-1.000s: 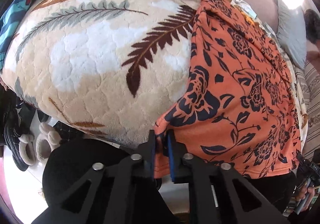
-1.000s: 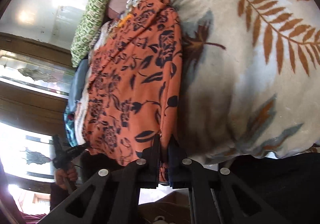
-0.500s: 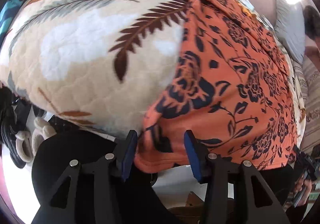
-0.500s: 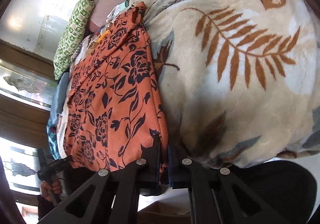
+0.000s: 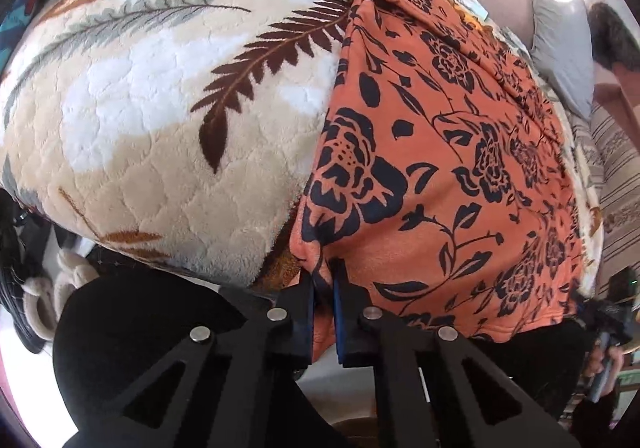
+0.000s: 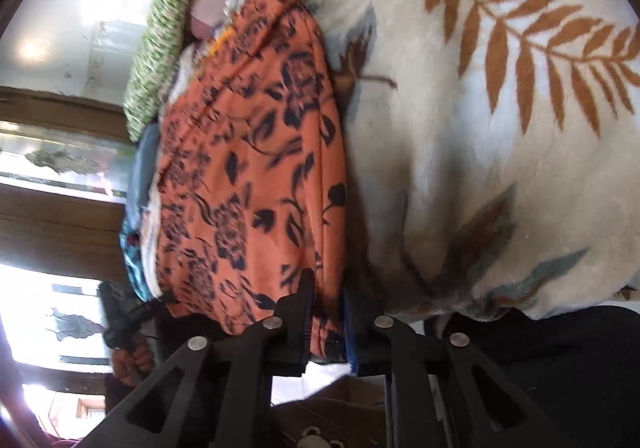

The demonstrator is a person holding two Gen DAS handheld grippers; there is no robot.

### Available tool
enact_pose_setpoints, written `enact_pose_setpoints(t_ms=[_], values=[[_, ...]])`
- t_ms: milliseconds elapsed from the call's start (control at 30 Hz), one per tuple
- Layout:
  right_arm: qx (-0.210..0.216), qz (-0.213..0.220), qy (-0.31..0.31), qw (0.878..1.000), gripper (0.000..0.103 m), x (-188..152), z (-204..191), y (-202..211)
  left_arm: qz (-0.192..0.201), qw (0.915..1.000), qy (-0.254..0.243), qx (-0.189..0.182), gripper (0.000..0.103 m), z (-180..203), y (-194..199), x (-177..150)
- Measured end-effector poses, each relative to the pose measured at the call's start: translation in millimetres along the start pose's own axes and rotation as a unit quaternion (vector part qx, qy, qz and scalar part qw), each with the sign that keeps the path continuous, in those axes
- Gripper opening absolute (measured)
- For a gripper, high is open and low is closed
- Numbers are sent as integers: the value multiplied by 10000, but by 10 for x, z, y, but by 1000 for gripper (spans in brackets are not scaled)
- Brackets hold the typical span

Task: Fold small clothes

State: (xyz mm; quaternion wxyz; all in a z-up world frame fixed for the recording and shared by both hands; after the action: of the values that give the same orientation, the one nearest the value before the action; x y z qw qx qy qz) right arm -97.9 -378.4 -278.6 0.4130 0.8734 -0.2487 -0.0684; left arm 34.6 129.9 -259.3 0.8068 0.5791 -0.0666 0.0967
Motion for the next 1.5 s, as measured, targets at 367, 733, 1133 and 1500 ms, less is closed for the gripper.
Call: enact_pose_setpoints(t_ms=[367, 733, 1133, 1500], values=[[-646, -92, 347, 9973, 16, -19, -101, -140, 6, 9997, -216, -63, 20, 18, 5, -25], [360, 524, 82, 9979, 13, 19, -220, 412, 154, 9992, -36, -373, 5, -117, 257, 4], [543, 615, -368, 9959, 16, 91, 28, 475, 119, 9988, -271, 402, 59, -141, 198, -4], [475, 766, 85, 9959, 74, 67, -7, 443, 133, 9946, -929, 449, 17, 195, 20, -99]])
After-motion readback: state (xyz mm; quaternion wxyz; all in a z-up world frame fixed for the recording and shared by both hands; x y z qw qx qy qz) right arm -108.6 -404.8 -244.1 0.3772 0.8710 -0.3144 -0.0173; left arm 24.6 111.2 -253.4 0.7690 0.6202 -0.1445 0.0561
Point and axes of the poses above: each gripper's, at about its wrist camera, not at the fingertips, and y roughly against the way its jaws point, z to its right, x to its top, the point moved 3 cm from there along -y, roughly the way its jaws point, and after that the axes turned 1 degree about y, right-handed, at the moved point
